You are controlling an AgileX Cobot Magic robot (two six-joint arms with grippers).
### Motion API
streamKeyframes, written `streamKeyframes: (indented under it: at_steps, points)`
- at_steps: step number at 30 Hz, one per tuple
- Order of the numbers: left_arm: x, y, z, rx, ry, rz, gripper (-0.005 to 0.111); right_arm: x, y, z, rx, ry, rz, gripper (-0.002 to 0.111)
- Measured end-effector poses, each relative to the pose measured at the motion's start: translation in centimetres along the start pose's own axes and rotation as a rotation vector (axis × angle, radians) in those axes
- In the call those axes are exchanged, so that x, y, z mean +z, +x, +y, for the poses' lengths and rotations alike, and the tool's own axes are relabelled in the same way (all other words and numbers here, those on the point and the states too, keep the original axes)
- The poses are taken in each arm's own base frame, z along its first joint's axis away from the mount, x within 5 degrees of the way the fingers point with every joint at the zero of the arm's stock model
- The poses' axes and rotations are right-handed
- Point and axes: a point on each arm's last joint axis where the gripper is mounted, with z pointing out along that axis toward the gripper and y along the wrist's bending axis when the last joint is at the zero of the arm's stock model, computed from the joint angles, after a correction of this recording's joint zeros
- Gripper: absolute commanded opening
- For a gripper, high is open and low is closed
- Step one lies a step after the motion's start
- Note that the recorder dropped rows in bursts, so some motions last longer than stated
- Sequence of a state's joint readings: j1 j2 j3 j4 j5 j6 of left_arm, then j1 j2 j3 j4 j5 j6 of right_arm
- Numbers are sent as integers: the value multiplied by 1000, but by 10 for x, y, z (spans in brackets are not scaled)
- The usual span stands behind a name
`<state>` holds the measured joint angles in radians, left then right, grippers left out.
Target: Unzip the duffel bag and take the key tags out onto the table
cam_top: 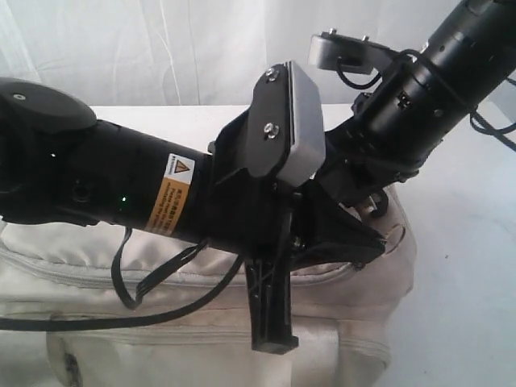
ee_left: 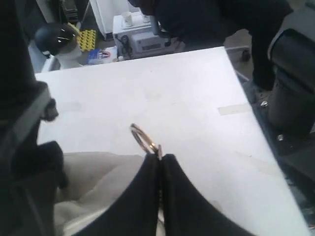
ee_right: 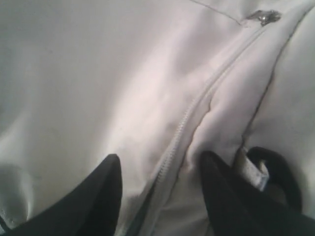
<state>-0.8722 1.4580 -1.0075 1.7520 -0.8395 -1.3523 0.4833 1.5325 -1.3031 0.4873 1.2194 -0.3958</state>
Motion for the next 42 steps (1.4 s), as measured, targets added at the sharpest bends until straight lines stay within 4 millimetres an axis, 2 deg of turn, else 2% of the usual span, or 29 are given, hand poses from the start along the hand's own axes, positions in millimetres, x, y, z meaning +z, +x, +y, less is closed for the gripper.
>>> streamKeyframes:
  at_steps: [1,5,6,11,16,20,32,42]
  points:
    - [0,0,2,76,-22,8,5,6,-1,-4,3,16,24,42]
    - [-1,2,6,214,-68,34,5,9,1,-12,-15,80,63,4]
    - [-1,2,6,224,-68,34,5,9,1,-12,-18,85,65,0]
    - [-2,3,2,231,-41,24,5,9,2,-15,-32,121,79,0]
    - [-19,11,-5,216,-145,80,5,6,3,-21,-58,195,89,0]
    - [-34,19,-15,139,-197,100,5,6,3,-20,-68,205,84,0]
    - [-71,23,-39,-157,-315,47,5,6,2,-19,-74,206,78,0]
    - [-97,36,-58,-314,-413,6,5,6,2,-17,-69,186,67,0]
